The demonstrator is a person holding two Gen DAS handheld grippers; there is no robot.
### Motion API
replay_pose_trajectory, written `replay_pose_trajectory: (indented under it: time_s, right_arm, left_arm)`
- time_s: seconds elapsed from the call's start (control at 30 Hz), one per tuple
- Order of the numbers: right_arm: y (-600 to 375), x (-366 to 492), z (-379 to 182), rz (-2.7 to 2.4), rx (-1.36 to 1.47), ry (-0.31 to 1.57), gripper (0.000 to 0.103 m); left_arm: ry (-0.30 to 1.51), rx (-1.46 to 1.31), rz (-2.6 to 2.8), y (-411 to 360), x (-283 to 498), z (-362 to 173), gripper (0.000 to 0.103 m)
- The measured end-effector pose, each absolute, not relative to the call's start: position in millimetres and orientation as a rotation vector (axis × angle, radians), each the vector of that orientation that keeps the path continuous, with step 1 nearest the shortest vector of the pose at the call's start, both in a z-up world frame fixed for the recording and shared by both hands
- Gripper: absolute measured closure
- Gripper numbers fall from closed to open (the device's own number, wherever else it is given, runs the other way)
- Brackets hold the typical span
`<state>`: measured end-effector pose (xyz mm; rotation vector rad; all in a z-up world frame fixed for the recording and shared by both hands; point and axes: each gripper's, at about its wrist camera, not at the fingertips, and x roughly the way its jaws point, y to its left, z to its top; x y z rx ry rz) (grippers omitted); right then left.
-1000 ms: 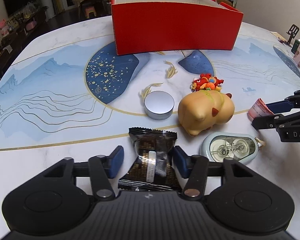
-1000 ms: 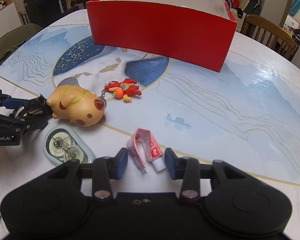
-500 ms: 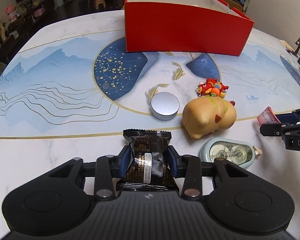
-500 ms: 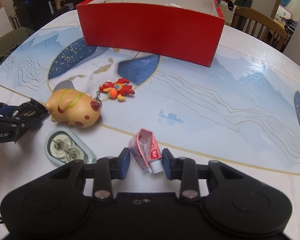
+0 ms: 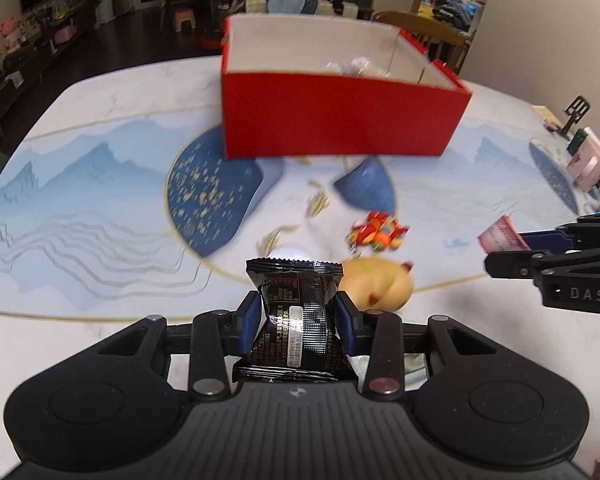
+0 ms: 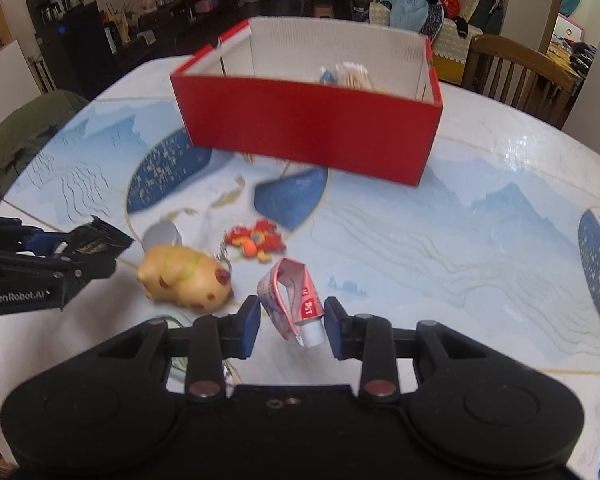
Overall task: Organize objects
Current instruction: 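Carry the black packet and pink tube with both grippers over the red box, then lower both items into the red box and open both grippers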
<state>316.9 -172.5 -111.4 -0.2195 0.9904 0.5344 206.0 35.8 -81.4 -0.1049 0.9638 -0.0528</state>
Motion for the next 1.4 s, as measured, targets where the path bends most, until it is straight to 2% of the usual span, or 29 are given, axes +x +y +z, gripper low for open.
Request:
replay_pose_trajectory:
  time_s: [0.77, 1.1, 1.4]
  right_arm:
    - [-149.9, 373.9, -23.1, 0.574, -0.241, 0.8, 0.069]
    - [-127.3, 414.2, -8.0, 0.572, -0.262, 0.748, 0.069]
    - [-110.4, 448.4, -23.4, 0.56, -0.304, 0.742, 0.069]
  left_arm:
    - [0.797, -0.062, -0.102, 20.7, 288.4, 11.2, 0.065]
    - [0.803, -0.02, -0.094, 20.0, 330.9, 15.0, 0.065]
    - [0.864, -0.057, -0.077, 31.0, 375.9, 5.1, 0.065]
